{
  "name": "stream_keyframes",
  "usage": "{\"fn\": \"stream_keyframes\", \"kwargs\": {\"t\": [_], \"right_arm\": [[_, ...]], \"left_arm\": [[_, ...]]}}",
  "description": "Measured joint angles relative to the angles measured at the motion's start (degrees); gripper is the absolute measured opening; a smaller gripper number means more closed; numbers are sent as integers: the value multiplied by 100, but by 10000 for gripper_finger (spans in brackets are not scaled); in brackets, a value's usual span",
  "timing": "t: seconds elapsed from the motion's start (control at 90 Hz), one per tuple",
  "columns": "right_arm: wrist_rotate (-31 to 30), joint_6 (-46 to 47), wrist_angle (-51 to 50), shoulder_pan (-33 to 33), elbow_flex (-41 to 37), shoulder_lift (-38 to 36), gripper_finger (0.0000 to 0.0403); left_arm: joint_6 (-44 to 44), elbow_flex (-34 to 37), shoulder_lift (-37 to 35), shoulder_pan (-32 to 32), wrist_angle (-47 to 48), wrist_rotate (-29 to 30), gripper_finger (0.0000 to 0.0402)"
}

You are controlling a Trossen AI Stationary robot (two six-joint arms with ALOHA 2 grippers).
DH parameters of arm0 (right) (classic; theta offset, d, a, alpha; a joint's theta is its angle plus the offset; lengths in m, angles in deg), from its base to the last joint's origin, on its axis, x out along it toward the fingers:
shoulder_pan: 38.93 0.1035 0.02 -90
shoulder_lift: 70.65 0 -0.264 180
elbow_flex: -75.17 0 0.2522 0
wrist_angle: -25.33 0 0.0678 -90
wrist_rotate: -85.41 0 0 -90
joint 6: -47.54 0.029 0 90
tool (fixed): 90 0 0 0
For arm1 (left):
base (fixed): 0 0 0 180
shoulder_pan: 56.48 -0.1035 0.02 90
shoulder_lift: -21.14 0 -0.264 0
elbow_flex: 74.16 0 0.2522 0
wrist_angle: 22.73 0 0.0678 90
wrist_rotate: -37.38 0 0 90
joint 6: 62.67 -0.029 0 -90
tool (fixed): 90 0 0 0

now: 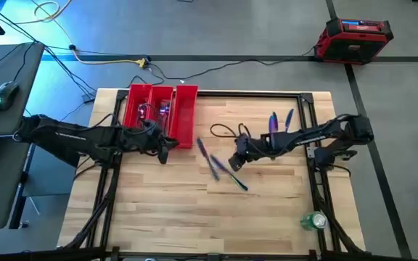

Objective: Sort silverware
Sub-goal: Move the table knives to the center of the table

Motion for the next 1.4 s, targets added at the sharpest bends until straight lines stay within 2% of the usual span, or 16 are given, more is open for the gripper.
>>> {"fn": "stream_keyframes", "kwargs": {"t": [0.167, 0.256, 0.333, 0.389, 0.622, 0.767, 0.844, 0.956, 1.089, 1.2, 1.4], "right_arm": [[314, -919, 136, 490, 219, -4, 129], [34, -978, 58, 796, 204, 24, 129], [-596, -725, -131, 1001, 204, 50, 128], [-823, -479, -330, 1058, 204, 95, 128], [-798, 795, -1456, 1518, 195, 426, 128], [-613, 1267, -1102, 1920, 195, 983, 128], [-541, 1391, -496, 2092, 206, 1244, 129], [-351, 1452, 895, 2347, 410, 1659, 129], [-822, 1161, 1395, 2444, 822, 1838, 128], [-980, 570, 938, 2425, 1157, 1754, 129], [-1039, -261, -651, 2140, 1517, 1571, 129]], "left_arm": [[-151, 0, 866, 779, -517, -168, 69], [0, -14, 1376, 1133, -792, -273, 69], [194, -127, 1861, 1359, -938, -316, 69], [369, -244, 2233, 1471, -1003, -310, 69], [936, -824, 3673, 1670, -996, 220, 69], [994, -1212, 4317, 1669, -993, 213, 69], [997, -1374, 4522, 1694, -938, 134, 69], [914, -1590, 4645, 1750, -941, 116, 69], [800, -1768, 4646, 1781, -779, 158, 69], [800, -1883, 4640, 1844, -639, 126, 69], [782, -1913, 4688, 2137, -907, -641, 69]]}}
